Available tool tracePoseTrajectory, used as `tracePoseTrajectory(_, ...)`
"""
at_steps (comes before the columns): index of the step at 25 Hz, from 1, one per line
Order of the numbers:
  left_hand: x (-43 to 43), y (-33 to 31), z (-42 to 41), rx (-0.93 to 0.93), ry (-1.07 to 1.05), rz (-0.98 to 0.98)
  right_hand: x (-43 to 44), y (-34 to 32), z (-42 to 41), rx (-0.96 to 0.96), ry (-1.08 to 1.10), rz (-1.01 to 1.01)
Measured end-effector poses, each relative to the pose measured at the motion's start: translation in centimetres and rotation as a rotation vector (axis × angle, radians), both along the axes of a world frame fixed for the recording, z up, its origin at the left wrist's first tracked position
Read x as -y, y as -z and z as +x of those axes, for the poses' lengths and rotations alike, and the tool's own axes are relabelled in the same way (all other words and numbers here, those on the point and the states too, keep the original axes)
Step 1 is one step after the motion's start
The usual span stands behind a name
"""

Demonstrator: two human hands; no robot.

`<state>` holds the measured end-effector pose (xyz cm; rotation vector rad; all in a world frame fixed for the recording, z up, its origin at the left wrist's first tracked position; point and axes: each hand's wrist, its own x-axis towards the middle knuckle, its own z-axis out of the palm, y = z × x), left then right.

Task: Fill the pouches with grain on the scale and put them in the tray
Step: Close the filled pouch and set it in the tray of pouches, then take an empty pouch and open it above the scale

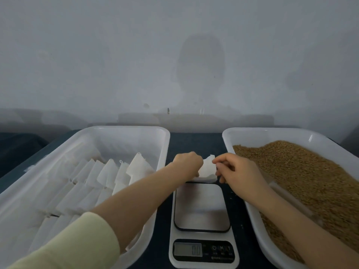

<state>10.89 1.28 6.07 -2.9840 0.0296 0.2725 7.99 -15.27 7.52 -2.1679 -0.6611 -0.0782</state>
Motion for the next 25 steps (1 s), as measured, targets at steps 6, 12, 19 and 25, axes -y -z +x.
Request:
tracePoseTrajectory(6, 0.7, 1.1, 0.6, -0.135, 0.083, 0.203, -0.1, 0.0, -0.1, 0.010, -0.004, -0.101)
tracePoseTrajectory(12, 1.2, 1.1, 0.3, 0.012, 0.079, 0.171, -0.2, 0.3, 0.0, 0.002, 0.002, -0.113)
tracePoseTrajectory(19, -1.4, -1.0, -0.4, 0.067, -0.192, -0.297, 0.0, 0.2, 0.0, -0.009, -0.011, -0.087)
tracePoseTrajectory(25, -3.2, -2.9, -4.9, 0.348, -0.354, -0.956, 0.0, 0.4, -0.3, 0.054, 0.005, -0.096)
